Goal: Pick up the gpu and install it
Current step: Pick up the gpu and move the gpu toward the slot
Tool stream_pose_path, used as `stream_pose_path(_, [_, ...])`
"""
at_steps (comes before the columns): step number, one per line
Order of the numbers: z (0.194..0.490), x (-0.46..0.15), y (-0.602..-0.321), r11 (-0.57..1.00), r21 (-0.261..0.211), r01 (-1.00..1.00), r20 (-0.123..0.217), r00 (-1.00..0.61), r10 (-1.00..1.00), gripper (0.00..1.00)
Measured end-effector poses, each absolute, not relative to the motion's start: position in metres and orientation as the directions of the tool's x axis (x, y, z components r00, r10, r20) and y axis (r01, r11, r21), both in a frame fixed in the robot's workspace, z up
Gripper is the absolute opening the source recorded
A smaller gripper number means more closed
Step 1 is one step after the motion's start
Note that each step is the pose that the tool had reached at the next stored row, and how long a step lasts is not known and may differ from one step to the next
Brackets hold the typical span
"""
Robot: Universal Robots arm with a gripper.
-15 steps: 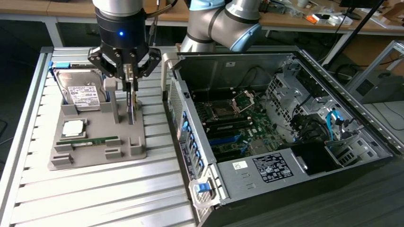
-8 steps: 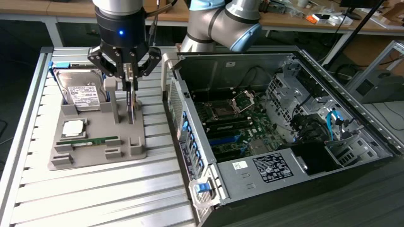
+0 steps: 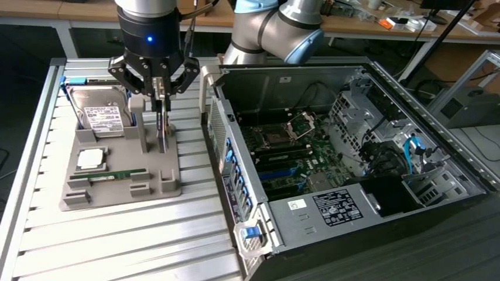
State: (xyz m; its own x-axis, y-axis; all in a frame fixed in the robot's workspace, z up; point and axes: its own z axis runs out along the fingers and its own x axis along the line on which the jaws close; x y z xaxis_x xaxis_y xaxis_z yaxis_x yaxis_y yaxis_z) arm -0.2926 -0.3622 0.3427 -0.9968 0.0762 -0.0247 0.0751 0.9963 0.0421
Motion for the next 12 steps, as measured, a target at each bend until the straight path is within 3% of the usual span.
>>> stream_pose_path(12, [0.3449,-0.2926,-0.3622,0.996,0.042,0.075,-0.025,-0.997,0.076,0.27])
